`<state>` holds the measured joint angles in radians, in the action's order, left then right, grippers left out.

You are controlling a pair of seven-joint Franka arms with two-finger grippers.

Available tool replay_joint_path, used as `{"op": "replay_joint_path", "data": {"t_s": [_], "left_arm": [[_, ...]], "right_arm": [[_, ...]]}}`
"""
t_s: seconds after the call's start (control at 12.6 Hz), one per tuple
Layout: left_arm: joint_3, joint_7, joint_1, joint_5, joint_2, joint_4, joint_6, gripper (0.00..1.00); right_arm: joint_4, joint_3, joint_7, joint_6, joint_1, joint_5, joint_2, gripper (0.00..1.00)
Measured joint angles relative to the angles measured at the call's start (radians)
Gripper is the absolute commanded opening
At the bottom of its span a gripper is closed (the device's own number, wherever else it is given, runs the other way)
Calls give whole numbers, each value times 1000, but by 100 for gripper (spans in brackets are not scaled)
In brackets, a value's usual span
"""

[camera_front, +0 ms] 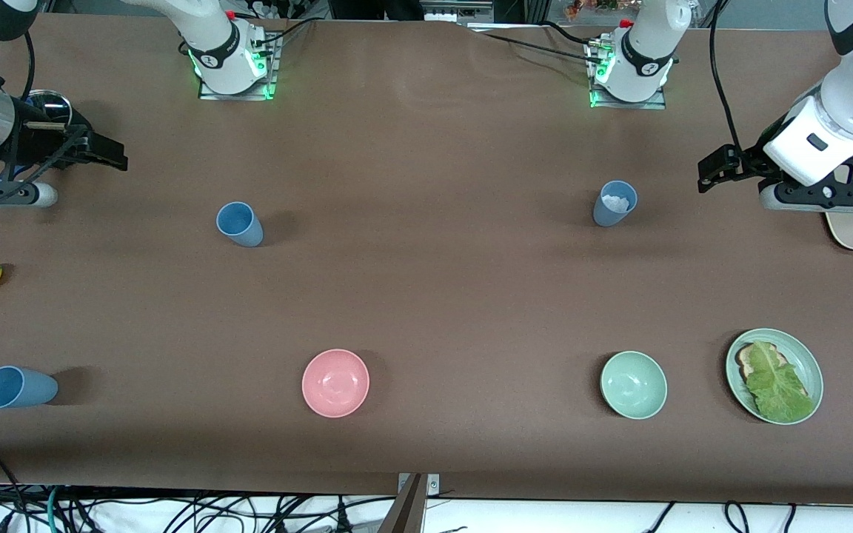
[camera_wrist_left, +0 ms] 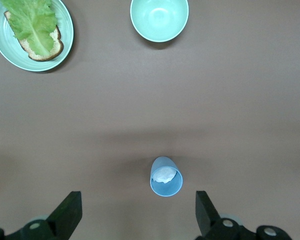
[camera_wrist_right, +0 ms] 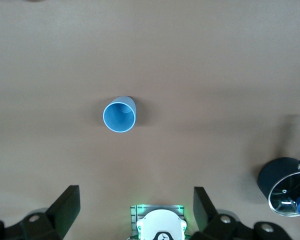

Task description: Stack blue cups with both arms

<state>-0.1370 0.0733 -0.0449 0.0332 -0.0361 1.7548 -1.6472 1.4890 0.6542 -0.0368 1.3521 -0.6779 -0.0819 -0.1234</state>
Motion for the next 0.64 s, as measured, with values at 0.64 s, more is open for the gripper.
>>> {"op": "replay_joint_path", "data": {"t_s": [0.64], "left_arm": [[0,0,0,0,0,0,1,100]], "right_arm": [[0,0,0,6,0,0,-1,100]]}}
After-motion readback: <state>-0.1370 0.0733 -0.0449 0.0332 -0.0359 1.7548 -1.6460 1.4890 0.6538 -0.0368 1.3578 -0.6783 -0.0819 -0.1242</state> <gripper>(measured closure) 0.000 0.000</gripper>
